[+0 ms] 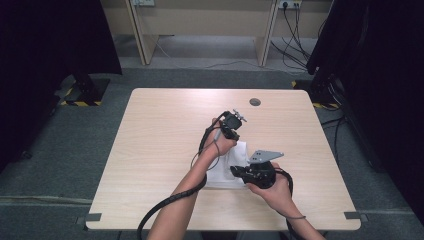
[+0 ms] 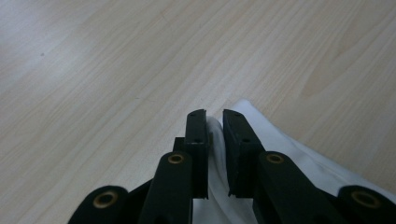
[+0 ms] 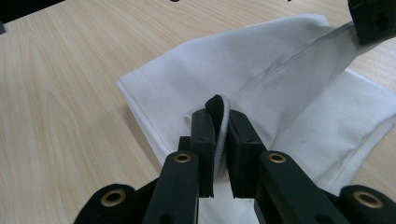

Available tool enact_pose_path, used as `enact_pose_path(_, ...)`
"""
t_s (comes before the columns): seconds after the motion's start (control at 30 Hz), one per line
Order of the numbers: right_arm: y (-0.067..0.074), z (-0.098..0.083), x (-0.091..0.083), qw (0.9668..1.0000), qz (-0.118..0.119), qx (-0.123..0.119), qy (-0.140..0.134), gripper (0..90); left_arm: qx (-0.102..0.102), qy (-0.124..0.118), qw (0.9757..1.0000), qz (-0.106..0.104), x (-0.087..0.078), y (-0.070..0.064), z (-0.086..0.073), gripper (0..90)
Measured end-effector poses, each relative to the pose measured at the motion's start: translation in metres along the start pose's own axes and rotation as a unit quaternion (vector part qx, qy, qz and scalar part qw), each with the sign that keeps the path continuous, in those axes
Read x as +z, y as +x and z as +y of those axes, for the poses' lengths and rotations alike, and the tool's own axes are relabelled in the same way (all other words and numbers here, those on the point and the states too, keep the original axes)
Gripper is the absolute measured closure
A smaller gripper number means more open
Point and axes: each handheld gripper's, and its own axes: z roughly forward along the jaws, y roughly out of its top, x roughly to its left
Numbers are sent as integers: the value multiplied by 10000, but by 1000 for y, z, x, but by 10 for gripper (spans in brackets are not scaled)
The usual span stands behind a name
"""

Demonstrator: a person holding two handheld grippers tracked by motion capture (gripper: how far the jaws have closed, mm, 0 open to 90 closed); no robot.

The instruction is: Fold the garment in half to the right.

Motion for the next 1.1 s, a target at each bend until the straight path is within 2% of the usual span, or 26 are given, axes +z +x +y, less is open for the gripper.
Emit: enact_pose_path(1.1,-3,-6,-4,9998,-131,-38,128,805,79,23,10000,26,7,-7,5,774)
